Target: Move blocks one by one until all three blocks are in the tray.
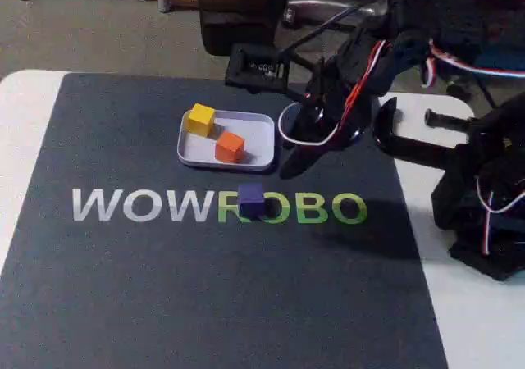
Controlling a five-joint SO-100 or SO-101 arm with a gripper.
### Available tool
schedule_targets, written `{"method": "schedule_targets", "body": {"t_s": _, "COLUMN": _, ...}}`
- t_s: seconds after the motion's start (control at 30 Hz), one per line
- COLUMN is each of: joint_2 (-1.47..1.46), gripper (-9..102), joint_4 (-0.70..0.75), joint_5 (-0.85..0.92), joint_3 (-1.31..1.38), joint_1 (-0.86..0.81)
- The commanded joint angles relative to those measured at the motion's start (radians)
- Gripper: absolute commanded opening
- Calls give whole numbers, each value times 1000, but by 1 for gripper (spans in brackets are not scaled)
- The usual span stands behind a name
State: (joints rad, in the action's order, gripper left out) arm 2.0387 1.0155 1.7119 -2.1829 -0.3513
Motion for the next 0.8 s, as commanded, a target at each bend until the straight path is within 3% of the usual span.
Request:
{"method": "schedule_targets", "body": {"t_s": 0.0, "joint_2": 0, "gripper": 17, "joint_4": -35, "joint_5": 51, "joint_3": -26, "joint_1": -14}}
{"method": "schedule_targets", "body": {"t_s": 0.53, "joint_2": -229, "gripper": 19, "joint_4": -181, "joint_5": 109, "joint_3": -21, "joint_1": 25}}
{"method": "schedule_targets", "body": {"t_s": 0.77, "joint_2": -356, "gripper": 20, "joint_4": -210, "joint_5": 41, "joint_3": 83, "joint_1": 44}}
